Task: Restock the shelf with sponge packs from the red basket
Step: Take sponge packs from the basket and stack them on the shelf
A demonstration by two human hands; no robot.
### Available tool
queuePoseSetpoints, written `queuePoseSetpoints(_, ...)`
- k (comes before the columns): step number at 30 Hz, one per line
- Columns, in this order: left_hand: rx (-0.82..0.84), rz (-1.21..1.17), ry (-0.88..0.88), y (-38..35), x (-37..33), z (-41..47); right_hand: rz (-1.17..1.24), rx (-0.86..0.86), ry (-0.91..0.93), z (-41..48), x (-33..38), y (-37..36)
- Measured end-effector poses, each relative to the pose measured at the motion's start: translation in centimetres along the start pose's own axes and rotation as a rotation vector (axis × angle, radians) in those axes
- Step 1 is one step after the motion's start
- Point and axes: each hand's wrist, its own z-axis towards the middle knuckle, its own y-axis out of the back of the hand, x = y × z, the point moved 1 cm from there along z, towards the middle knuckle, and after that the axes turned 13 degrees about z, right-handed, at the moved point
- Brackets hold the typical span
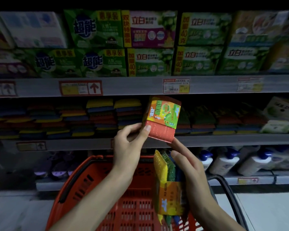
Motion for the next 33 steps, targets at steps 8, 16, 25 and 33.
queuePoseSetpoints(8, -0.119, -0.063, -0.013, 0.0, -0.1, 0.8, -0.039, -0.033, 0.028, 1.6, -1.3, 0.0)
queuePoseSetpoints(16, -0.083, -0.015, -0.063, -1.0, -0.1, 1.9, 0.02, -0.051, 0.082, 4.0, -0.3, -0.5)
queuePoseSetpoints(25, 0.008, 0.083, 0.023, -1.9, -0.3, 2.7, 0.015, -0.067, 0.051, 7.3, -0.6, -0.3)
queuePoseSetpoints(33, 0.029, 0.083, 0.069, -1.9, 0.0, 3.4, 0.023, -0.037, -0.005, 8.2, -0.2, -1.0)
